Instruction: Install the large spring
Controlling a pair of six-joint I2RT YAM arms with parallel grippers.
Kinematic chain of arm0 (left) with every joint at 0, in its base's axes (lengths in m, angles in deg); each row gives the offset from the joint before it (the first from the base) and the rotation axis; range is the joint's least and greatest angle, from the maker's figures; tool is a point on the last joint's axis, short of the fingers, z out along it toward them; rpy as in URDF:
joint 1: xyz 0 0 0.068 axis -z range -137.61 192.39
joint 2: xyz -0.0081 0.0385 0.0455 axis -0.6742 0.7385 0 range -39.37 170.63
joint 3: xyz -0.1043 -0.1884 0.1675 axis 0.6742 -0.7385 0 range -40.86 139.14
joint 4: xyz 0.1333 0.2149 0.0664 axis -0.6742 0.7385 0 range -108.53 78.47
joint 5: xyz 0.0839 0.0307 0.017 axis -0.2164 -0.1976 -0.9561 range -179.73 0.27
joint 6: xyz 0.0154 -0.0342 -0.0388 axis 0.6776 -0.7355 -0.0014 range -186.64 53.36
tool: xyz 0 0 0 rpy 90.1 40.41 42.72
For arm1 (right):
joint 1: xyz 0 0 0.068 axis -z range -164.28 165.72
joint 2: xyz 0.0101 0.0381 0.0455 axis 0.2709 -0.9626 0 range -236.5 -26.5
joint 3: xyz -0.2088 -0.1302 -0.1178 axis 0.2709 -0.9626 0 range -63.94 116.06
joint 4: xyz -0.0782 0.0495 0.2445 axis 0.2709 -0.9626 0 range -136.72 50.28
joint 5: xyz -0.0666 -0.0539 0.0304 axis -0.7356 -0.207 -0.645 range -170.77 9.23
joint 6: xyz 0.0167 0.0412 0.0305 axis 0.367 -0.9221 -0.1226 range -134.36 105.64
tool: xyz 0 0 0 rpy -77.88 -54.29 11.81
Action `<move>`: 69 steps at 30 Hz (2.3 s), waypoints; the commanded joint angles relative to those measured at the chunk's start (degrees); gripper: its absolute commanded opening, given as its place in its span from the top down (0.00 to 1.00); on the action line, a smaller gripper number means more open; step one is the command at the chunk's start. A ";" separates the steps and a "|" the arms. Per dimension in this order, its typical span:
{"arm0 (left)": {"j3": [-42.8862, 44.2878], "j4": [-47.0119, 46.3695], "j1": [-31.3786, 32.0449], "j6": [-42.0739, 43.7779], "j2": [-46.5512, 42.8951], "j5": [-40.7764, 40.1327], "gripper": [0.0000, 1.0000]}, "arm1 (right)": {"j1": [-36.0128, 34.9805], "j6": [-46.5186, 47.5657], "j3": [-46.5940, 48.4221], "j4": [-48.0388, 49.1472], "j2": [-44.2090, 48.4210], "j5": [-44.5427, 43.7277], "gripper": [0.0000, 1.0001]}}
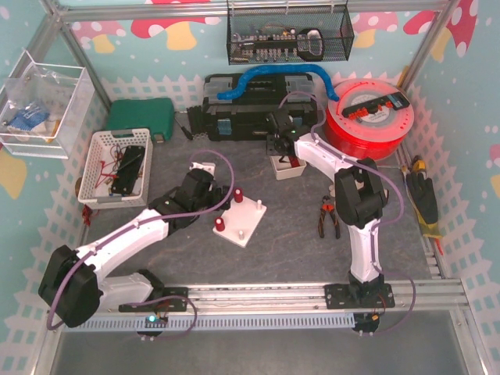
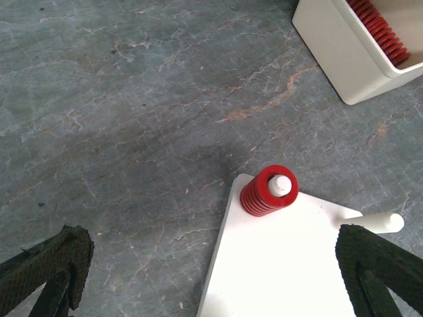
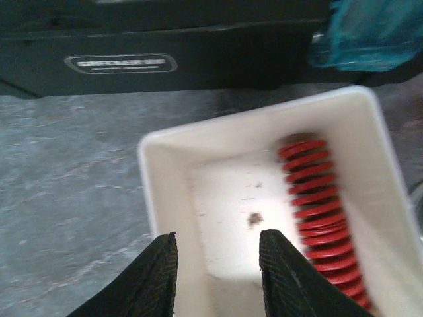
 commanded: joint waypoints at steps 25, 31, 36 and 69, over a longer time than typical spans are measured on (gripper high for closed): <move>1.87 -2.00 0.19 1.36 1.82 -1.74 0.01 | 2.88 0.64 1.05 -8.79 -11.20 -6.25 0.56; 1.87 -2.47 0.22 1.28 1.99 -1.92 0.01 | 3.30 3.66 3.25 -6.32 -11.66 0.43 0.62; 1.87 -2.84 0.21 0.87 2.41 -1.80 0.01 | 3.29 5.89 7.90 -5.72 -7.72 1.83 0.62; 4.07 -2.84 0.13 0.23 4.62 -0.99 0.01 | 3.90 0.86 17.38 -12.74 -21.05 -7.52 0.54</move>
